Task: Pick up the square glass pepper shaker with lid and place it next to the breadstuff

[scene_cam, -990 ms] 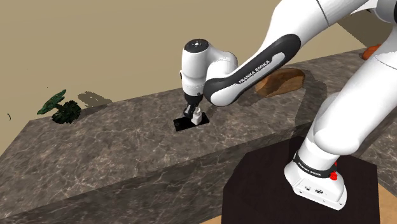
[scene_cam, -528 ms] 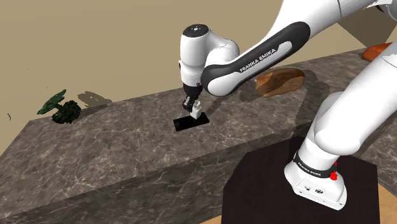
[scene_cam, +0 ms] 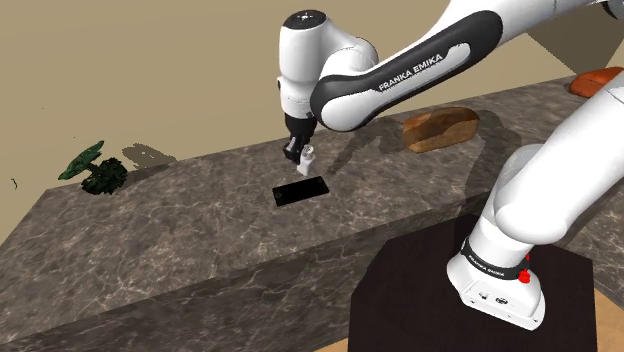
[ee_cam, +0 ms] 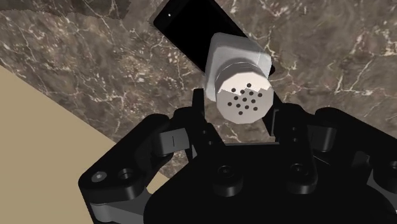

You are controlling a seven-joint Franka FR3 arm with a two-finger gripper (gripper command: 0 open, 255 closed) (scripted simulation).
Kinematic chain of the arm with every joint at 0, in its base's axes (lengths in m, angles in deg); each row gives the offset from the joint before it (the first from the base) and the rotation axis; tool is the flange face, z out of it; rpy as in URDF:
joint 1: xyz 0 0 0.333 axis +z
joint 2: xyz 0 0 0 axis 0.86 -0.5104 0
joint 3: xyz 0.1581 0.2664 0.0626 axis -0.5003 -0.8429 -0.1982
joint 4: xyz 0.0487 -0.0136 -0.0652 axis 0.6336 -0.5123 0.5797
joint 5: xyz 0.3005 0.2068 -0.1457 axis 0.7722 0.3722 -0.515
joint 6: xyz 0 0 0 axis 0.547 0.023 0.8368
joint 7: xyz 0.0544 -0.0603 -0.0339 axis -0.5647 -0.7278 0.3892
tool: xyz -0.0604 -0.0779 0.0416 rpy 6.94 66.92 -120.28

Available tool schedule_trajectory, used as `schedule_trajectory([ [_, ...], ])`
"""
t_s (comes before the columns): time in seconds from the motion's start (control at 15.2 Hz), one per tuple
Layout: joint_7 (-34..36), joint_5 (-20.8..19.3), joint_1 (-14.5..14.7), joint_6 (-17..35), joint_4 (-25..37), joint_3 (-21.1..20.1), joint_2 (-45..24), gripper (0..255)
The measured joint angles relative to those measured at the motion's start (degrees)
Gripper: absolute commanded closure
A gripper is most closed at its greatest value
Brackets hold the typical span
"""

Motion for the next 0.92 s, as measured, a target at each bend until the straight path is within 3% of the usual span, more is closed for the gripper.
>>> schedule_trajectory([
  [0.92, -3.38, 2.11, 0.51, -10.64, 8.21, 1.09, 2.84, 255],
])
